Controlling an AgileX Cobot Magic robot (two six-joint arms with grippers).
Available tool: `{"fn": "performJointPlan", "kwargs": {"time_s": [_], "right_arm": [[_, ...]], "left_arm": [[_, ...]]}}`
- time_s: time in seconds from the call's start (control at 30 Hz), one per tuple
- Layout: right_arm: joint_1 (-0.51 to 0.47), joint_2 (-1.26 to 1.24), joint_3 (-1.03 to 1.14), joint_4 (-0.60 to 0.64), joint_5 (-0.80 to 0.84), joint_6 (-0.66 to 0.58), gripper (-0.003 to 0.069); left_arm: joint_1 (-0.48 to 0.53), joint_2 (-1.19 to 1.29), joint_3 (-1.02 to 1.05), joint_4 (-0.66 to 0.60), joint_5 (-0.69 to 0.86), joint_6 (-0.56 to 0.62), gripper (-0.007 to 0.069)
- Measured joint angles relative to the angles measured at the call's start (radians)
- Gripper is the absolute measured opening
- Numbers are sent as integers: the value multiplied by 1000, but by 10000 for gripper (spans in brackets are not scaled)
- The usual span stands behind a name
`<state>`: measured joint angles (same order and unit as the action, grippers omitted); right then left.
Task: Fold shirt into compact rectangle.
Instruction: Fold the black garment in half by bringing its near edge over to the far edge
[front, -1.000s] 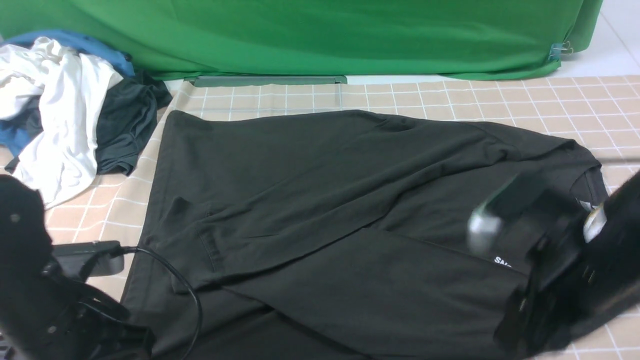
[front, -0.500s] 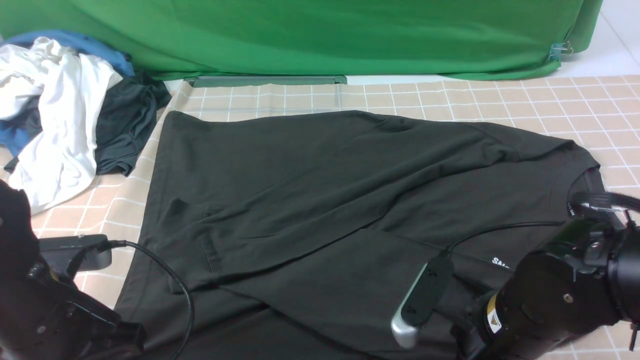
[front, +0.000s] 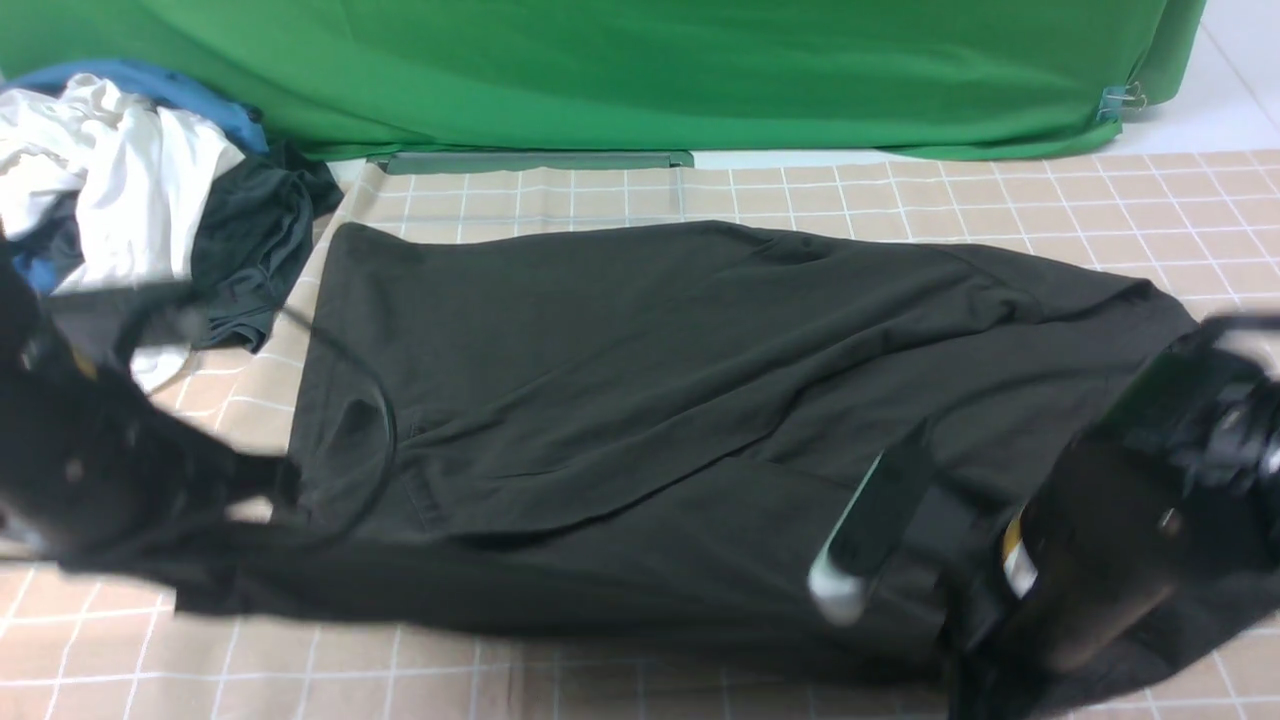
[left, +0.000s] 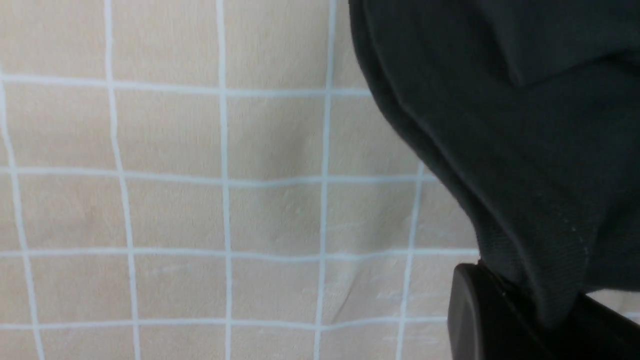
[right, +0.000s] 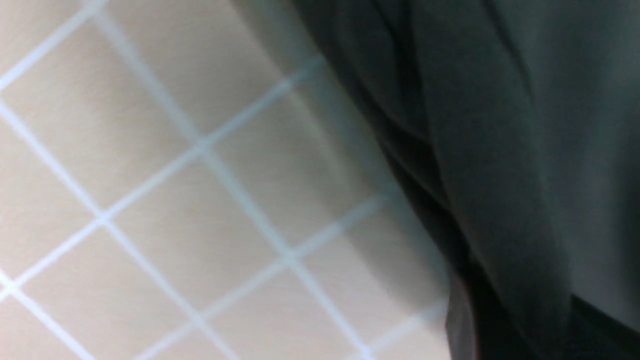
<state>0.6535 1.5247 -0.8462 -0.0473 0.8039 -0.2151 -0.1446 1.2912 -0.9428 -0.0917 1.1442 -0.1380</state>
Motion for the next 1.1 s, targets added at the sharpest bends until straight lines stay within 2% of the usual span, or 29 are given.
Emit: {"fn": "performJointPlan", "kwargs": {"time_s": [0.17,0.33,0.6,0.77,0.87,1.1], "right_arm": [[-129,-5,-106,0,59,-80,99],[-238,40,-272,1,65,-156,99],[-309,272,-601,-4,86,-230,99],[-347,444,-839,-6,90,-237,99],[-373,604,-1057,-4,91,-256,99],[-379,815,-1257,0,58,-260,99]], "left_arm": [[15,42,-131,-12,-25,-58,19],[68,185,-281,-67,-80,-93,19],[106,478,-595,-108,-125,-95,19],[110,662,-801,-88,-126,-116,19],[112,810,-978,-61,-123,-146,19],[113,975,-1142,-47,-130,-149,21]]}}
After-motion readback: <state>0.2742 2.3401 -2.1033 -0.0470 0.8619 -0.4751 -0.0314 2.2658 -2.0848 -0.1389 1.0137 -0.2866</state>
